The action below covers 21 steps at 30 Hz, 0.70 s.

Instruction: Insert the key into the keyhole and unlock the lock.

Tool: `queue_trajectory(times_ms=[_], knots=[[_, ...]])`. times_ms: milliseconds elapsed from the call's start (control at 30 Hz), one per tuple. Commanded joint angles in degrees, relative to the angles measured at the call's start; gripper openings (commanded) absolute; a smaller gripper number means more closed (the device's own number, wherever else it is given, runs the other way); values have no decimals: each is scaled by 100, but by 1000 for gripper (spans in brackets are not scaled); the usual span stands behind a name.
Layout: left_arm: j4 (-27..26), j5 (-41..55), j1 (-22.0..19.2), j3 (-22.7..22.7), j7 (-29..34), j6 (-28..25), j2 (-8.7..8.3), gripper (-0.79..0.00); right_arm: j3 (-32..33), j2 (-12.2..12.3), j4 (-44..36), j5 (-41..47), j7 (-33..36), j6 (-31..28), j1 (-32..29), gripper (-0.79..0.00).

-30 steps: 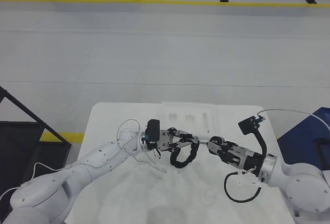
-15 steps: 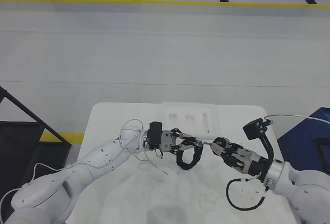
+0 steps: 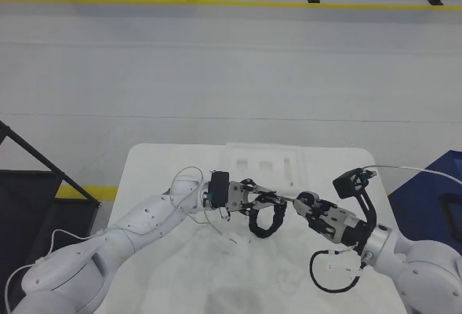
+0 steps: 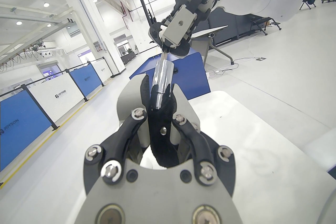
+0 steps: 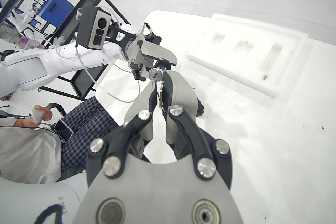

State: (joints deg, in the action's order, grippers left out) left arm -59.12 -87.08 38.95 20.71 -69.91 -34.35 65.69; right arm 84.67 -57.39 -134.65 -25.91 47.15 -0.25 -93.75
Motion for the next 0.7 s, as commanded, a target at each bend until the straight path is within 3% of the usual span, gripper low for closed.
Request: queue_trajectory(times_ms=[0, 667], knots=[[46, -27, 16, 35, -11, 15, 15, -785, -6, -1, 0, -11, -39, 9, -12, -785], [347, -208, 165, 266, -97, 96, 240, -785, -54, 0, 0, 156, -36, 162, 23, -785]])
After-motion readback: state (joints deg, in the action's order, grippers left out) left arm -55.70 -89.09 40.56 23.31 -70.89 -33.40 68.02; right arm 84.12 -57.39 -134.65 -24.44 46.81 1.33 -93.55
